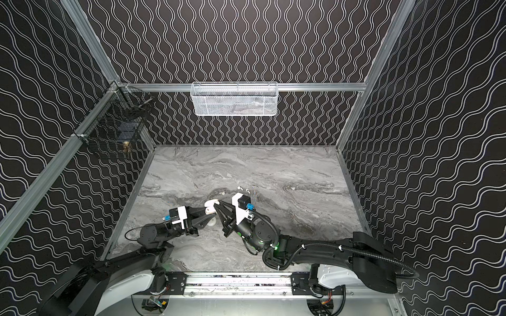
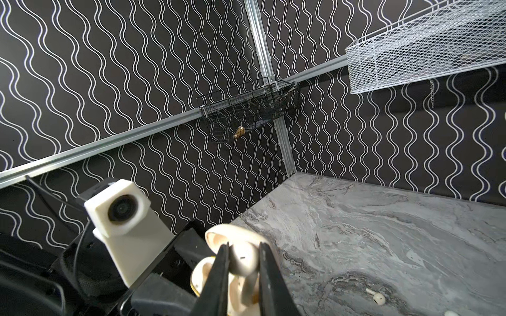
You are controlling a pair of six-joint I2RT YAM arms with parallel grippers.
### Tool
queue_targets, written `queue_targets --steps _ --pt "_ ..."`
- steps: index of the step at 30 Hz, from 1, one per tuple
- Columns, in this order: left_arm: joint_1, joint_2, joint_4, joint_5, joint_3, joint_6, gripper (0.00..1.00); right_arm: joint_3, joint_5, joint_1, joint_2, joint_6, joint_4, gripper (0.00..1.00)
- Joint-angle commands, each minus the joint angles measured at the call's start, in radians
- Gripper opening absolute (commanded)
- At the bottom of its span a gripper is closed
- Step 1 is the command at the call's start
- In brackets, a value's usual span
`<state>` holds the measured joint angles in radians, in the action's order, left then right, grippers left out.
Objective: Insert the wireless bluetooth earbuds into the charging case
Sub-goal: 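Carry the earbud with the right gripper over the case held by the left gripper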
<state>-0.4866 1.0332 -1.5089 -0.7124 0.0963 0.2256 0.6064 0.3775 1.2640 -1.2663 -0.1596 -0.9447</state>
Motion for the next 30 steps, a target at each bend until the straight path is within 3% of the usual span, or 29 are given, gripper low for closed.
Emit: queue_targets --steps 1,21,30 --pt "-0.001 -0.007 -0.037 -0.002 0.000 -0.010 0.00 0.006 0.031 0.002 -0.006 0.017 -0.041 0.16" --pt "-0.003 -0.026 -0.037 0.029 -0.012 -0.006 0.00 -0.086 0.075 0.008 -0.054 0.166 -0.264 0.14" --pt "-0.002 -0.039 -0.026 0.072 -0.023 -0.016 0.00 -0.094 0.012 0.025 -0.073 0.202 -0.291 0.10"
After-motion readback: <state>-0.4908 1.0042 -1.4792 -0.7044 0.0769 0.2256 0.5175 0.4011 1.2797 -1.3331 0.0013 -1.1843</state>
